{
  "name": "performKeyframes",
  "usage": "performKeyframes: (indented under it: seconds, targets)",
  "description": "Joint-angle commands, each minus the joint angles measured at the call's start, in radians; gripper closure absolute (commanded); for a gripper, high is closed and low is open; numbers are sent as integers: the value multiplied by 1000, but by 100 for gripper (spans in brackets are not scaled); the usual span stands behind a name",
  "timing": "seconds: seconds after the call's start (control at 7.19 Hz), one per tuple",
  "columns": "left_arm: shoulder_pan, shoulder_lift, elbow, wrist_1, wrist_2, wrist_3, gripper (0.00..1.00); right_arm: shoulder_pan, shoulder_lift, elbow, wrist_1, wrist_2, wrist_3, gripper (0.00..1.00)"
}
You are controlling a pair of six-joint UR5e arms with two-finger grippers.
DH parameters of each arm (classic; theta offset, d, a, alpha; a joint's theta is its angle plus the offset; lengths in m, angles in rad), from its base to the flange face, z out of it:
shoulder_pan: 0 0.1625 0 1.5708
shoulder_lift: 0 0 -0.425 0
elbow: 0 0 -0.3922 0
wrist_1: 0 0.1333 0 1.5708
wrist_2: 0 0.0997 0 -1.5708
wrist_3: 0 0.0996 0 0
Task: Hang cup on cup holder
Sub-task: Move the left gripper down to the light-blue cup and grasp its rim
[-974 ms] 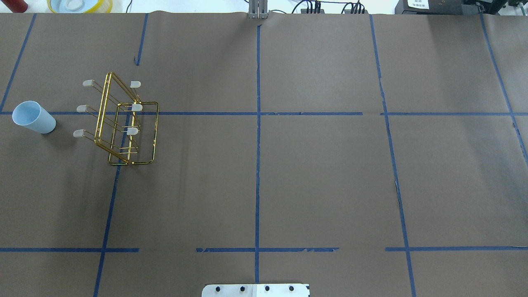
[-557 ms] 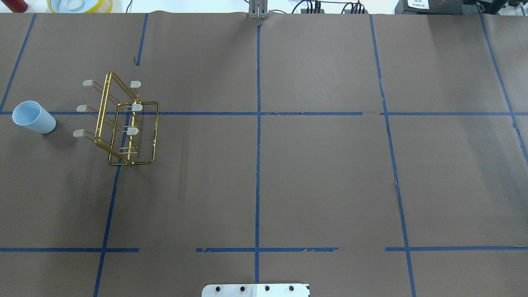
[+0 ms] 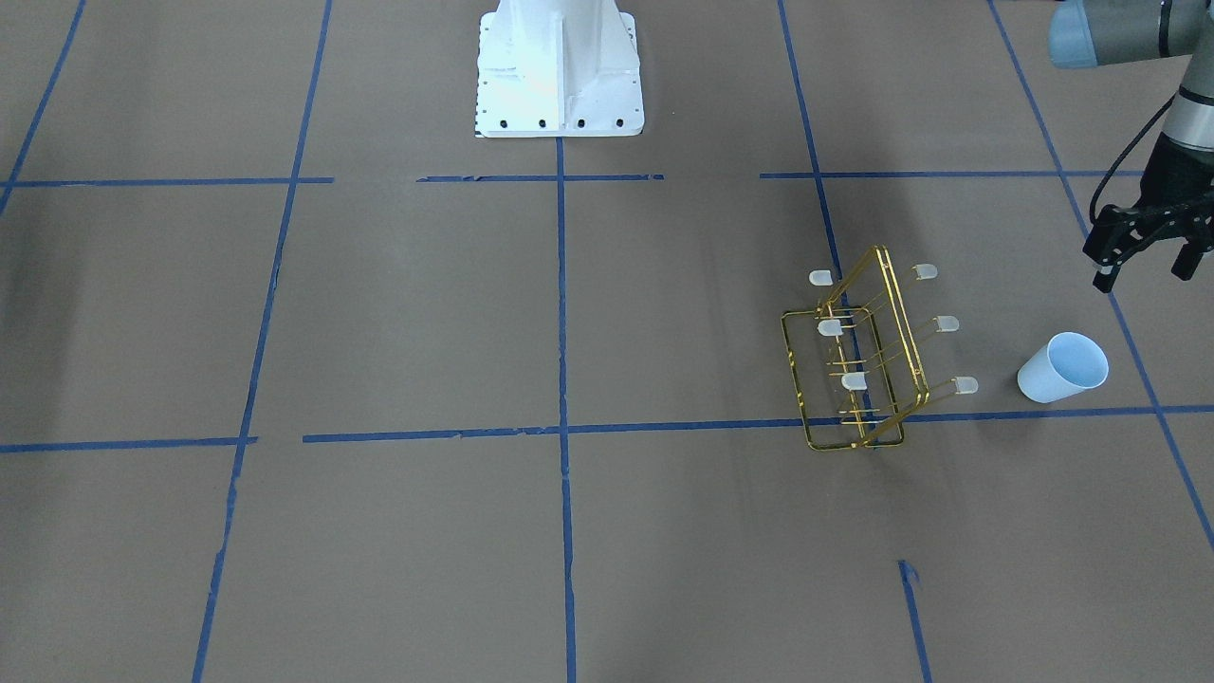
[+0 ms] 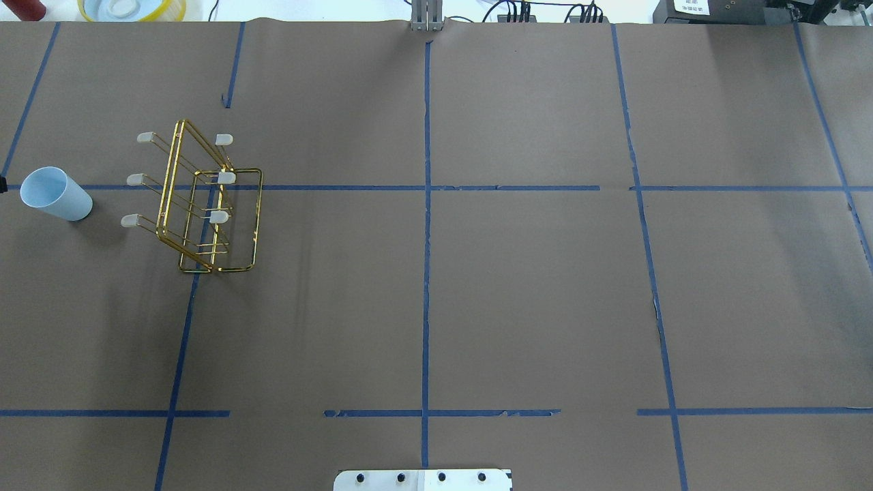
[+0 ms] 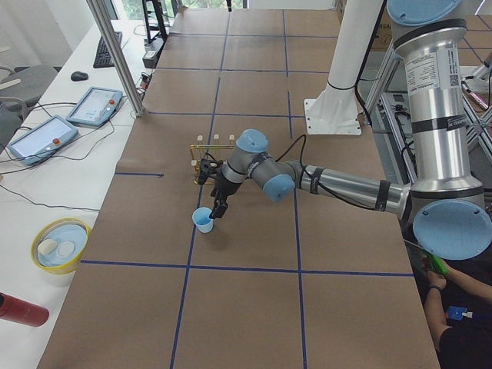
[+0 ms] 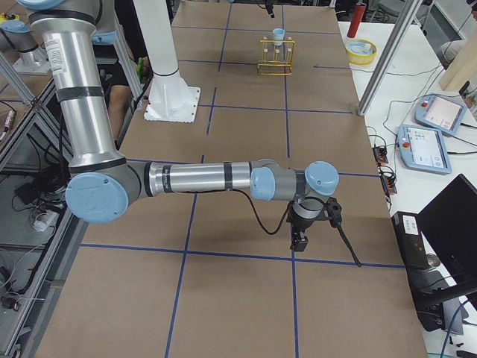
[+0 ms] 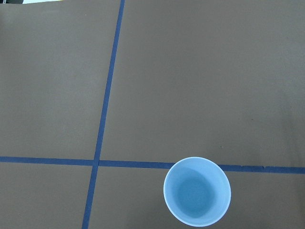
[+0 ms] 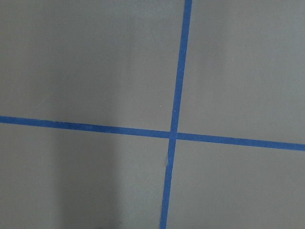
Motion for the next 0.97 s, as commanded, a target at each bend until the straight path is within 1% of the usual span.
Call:
performKeyframes:
  seconds: [0.0,0.14,0.42,0.56,0.7,0.84]
  targets:
    - [125,23,2,-66,164,-163,0,0,0,0,0,0,0,0]
    - [159,21,7,-67,230,-212,0,0,0,0,0,0,0,0]
    - [244,21,25,-104,397,-316,0,0,0,0,0,0,0,0]
    - [282,21,57,-154,444,-352,0,0,0,0,0,0,0,0]
    - [307,21,88,-194,500,-440,0,0,0,0,2,0,0,0]
    - [331,21,106,-208,540,-487,0,0,0,0,0,0,0,0]
